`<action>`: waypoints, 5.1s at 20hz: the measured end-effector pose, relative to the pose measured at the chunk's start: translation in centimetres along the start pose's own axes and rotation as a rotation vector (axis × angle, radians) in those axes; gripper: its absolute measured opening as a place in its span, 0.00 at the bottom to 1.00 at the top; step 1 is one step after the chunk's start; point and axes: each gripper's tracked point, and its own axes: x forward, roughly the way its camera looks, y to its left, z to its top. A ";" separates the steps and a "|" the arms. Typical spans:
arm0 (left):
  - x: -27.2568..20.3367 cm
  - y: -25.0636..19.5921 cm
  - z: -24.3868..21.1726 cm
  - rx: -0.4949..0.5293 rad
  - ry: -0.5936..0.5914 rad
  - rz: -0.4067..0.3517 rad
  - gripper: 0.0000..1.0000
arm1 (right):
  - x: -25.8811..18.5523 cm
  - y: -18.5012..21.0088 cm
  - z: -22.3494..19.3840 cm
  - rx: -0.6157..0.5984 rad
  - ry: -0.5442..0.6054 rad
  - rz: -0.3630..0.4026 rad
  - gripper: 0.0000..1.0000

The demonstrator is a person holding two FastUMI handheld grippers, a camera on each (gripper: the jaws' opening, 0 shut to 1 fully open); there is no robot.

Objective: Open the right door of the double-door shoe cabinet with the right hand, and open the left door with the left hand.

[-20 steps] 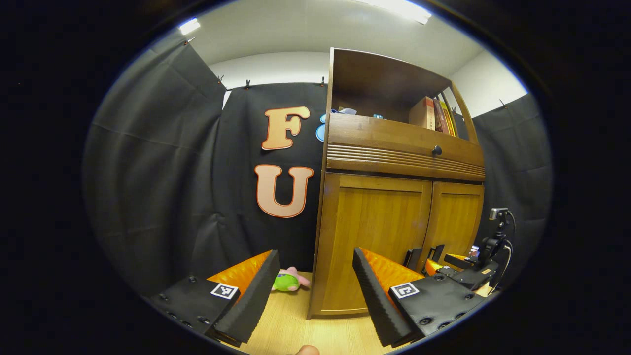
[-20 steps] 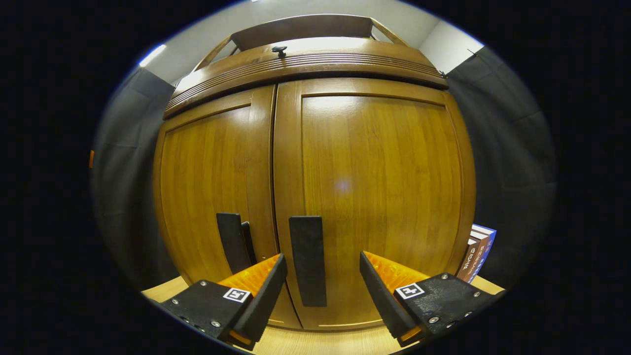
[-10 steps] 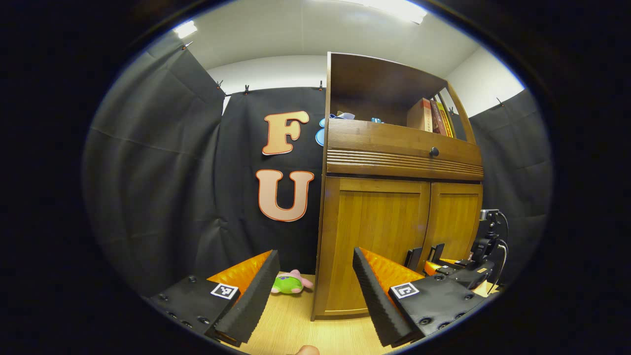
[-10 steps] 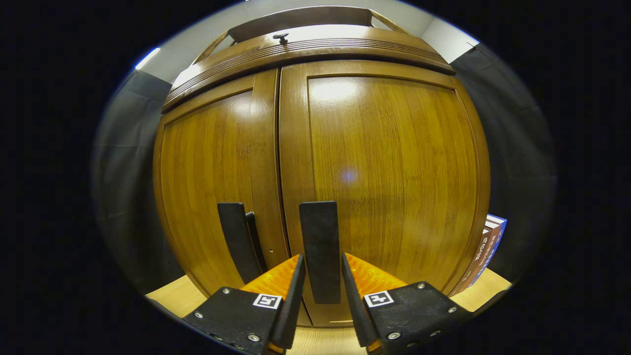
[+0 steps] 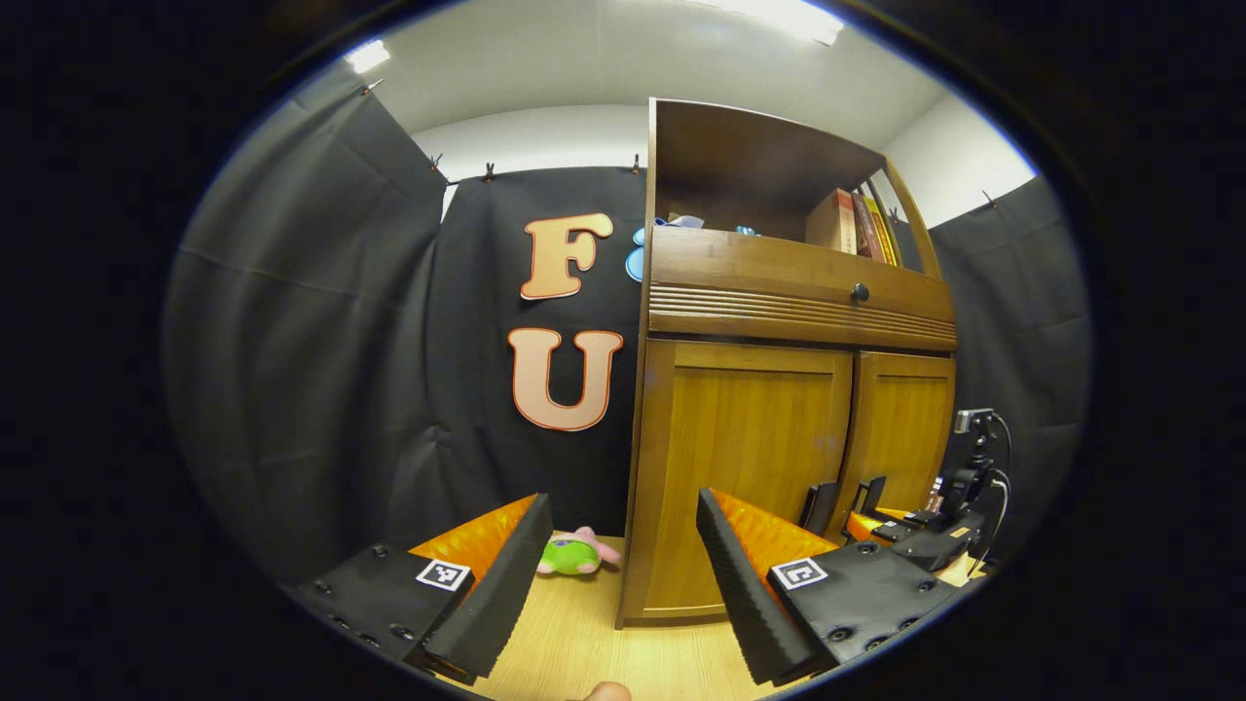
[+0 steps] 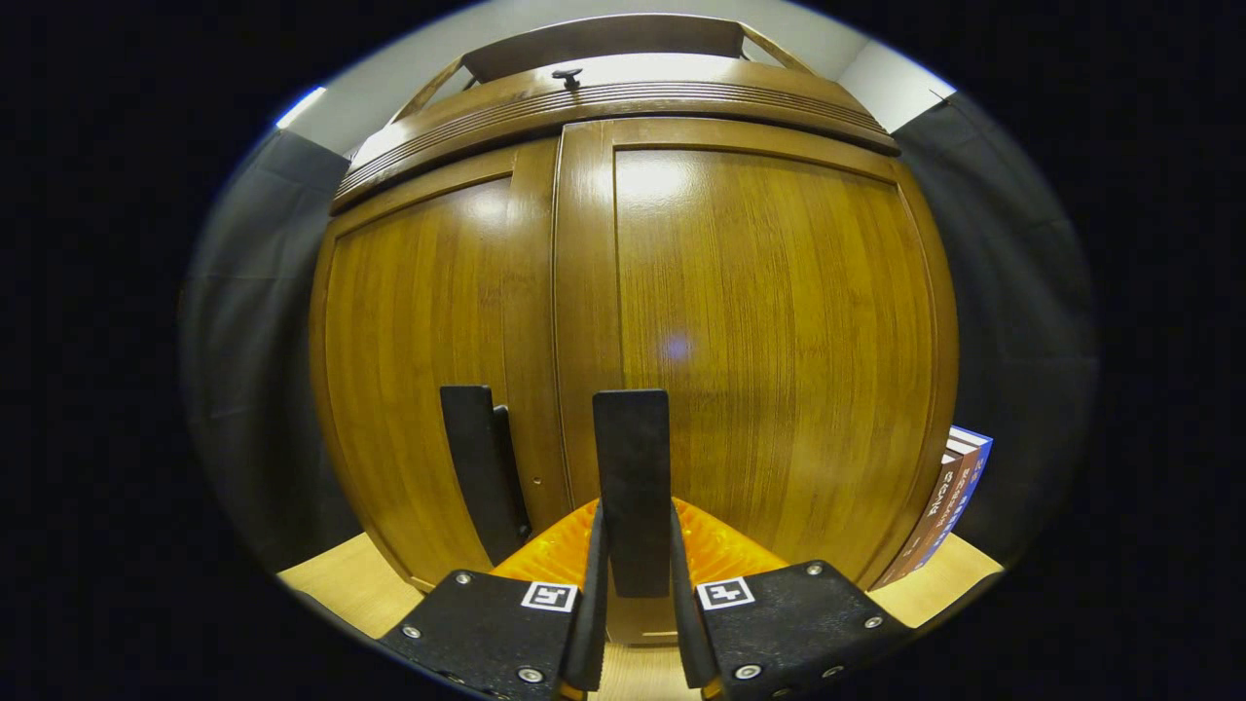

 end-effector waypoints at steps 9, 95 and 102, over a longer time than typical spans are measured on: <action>-0.5 0.1 -0.6 -0.014 0.007 -0.002 0.99 | -4.8 -0.8 0.1 -0.020 -0.012 0.087 0.30; 5.9 -22.4 -12.0 0.010 0.124 -0.186 0.95 | -28.6 -32.1 3.7 -0.061 -0.143 -0.347 0.10; 10.2 -24.4 -14.0 0.023 0.116 -0.190 0.96 | -29.2 -33.5 4.1 -0.037 -0.150 -0.391 0.38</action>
